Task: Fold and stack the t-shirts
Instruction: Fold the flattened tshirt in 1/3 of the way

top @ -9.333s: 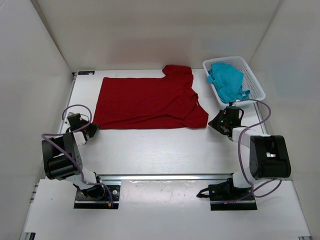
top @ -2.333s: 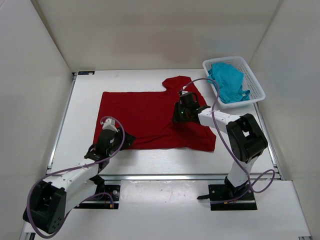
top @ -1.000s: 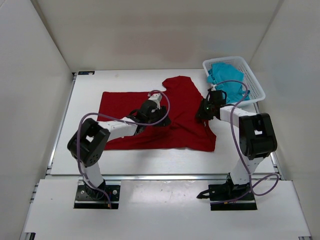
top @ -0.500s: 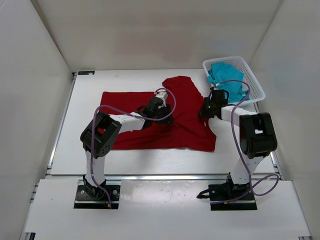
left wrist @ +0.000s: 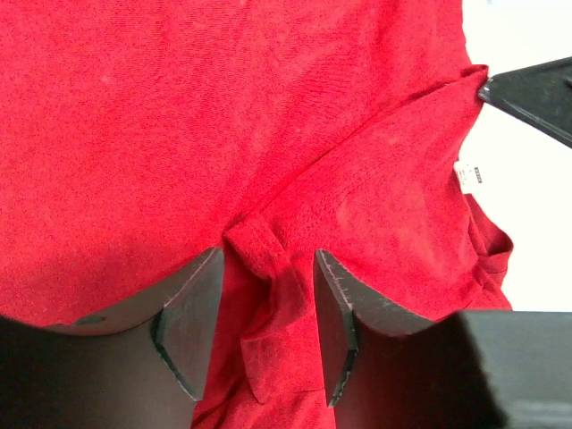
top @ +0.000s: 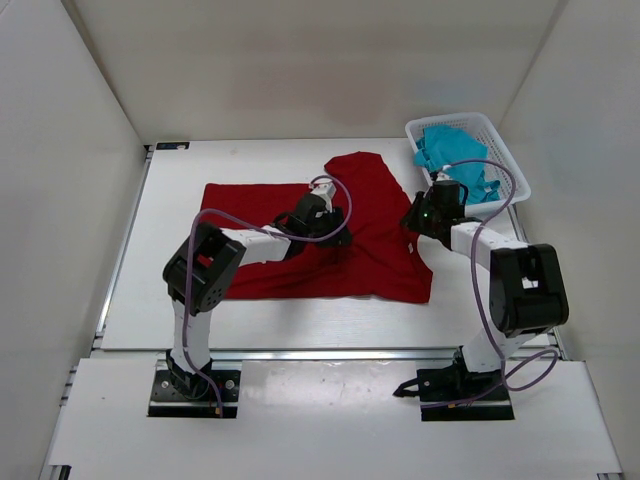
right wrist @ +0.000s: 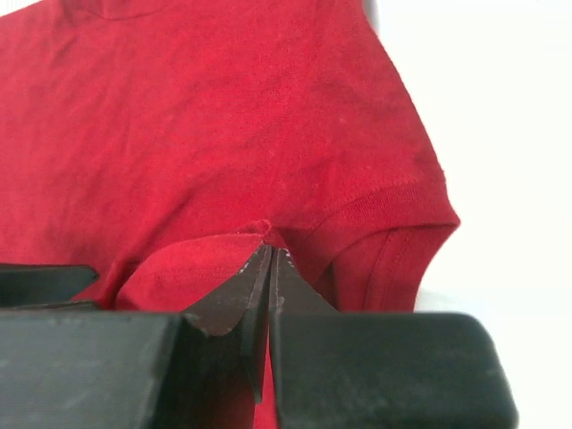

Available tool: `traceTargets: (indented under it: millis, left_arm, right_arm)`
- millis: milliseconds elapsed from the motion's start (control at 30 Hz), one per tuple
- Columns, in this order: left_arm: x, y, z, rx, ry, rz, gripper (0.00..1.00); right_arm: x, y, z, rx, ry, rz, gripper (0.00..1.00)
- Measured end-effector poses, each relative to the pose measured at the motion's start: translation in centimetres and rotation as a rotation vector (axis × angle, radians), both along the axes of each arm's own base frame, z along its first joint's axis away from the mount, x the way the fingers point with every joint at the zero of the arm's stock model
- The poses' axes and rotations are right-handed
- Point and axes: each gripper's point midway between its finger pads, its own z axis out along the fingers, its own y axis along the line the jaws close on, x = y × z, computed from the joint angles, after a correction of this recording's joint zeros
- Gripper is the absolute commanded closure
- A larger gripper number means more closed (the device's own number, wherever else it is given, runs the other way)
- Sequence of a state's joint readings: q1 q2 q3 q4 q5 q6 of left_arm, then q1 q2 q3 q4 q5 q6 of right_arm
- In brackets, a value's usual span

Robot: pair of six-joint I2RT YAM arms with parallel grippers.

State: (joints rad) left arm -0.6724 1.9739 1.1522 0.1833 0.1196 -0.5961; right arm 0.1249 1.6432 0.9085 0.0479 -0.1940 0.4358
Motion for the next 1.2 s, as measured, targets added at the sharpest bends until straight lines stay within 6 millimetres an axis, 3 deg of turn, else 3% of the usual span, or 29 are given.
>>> traceTargets:
  millis: [133,333,467,700,800,900,1000,1200]
  left_arm:
    - [-0.1,0.1,-0.1,-0.007,0.0,0.004,0.45]
    - [1.0,-0.8,0.2,0.0,-0.003,-0.003,0.57]
    - [1.1,-0.7,-1.0,0.0,0.023,0.002,0.6]
    - [1.4,-0.5,-2.6,0.006,0.057,0.01,0.83]
    - [1.3,-0.4,-2.7,0.004,0.052,0.016,0.85]
    - [0.8,0.3,-1.9,-0.024,0.032,0.035,0.83]
    - [0.1,1.5,-0.5,-0.068,0.012,0.065,0.75]
    - [2.1,2.1,1.8,-0.169,-0.044,0.127,0.52]
  right_arm:
    - [0.2,-0.7,0.6,0.012,-0.022,-0.022,1.0]
    - [0.9,-0.9,-0.8,0.019,0.016,-0.025,0.99]
    - [0.7,-0.6,-1.3,0.021,0.036,-0.016,0.99]
    - [0.6,-0.2,-1.2,0.027,0.031,-0.004,1.0]
    - [0.7,-0.2,-1.2,0.027,0.028,-0.003,1.0]
    - [0.7,-0.2,-1.2,0.03,0.028,-0.004,1.0]
    - [0.8,-0.2,-1.1,0.037,0.026,-0.006,1.0]
    - [0.8,-0.2,-1.1,0.047,0.029,-0.014,1.0]
